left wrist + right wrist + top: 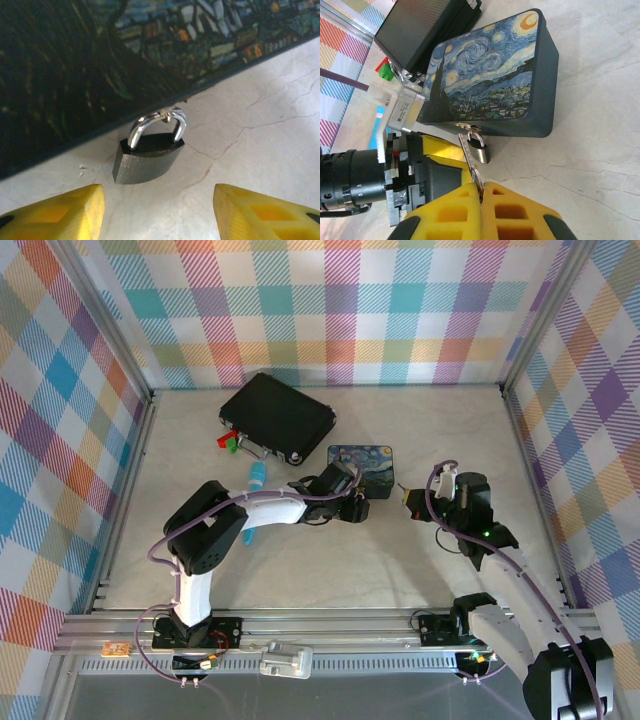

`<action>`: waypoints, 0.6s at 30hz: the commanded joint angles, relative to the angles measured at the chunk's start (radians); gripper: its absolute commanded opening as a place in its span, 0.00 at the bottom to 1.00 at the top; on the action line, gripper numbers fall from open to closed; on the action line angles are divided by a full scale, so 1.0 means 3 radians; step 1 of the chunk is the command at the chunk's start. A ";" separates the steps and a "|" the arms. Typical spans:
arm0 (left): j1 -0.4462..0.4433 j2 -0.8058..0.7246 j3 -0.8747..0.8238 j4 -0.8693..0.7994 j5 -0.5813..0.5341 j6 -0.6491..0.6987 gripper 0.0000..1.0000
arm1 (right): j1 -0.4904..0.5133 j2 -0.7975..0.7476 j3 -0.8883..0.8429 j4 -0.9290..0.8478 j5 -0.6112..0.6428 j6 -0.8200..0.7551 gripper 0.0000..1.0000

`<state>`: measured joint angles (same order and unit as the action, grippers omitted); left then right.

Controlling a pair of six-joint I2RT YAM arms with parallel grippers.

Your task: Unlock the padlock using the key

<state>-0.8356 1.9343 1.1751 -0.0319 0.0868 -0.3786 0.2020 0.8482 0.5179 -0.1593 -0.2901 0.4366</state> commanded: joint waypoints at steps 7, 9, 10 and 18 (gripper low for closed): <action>-0.0012 0.0215 0.0005 0.0475 -0.0277 0.0117 0.54 | -0.0024 -0.0026 -0.0056 0.0098 -0.0137 0.0031 0.00; -0.0015 0.0261 -0.0002 0.0600 -0.0274 0.0116 0.49 | -0.0024 -0.0031 -0.0059 0.0092 -0.0157 0.0010 0.00; -0.0012 0.0288 0.0002 0.0635 -0.0266 0.0108 0.48 | -0.0023 -0.0040 -0.0060 0.0087 -0.0158 0.0013 0.00; -0.0011 0.0403 0.0027 0.0795 -0.0192 -0.0012 0.28 | -0.0024 -0.0116 -0.0097 0.0054 -0.0143 -0.0015 0.00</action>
<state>-0.8356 2.0312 1.1770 0.1658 0.0227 -0.3698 0.2020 0.8291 0.5011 -0.1589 -0.3161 0.4366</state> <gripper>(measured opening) 0.293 0.048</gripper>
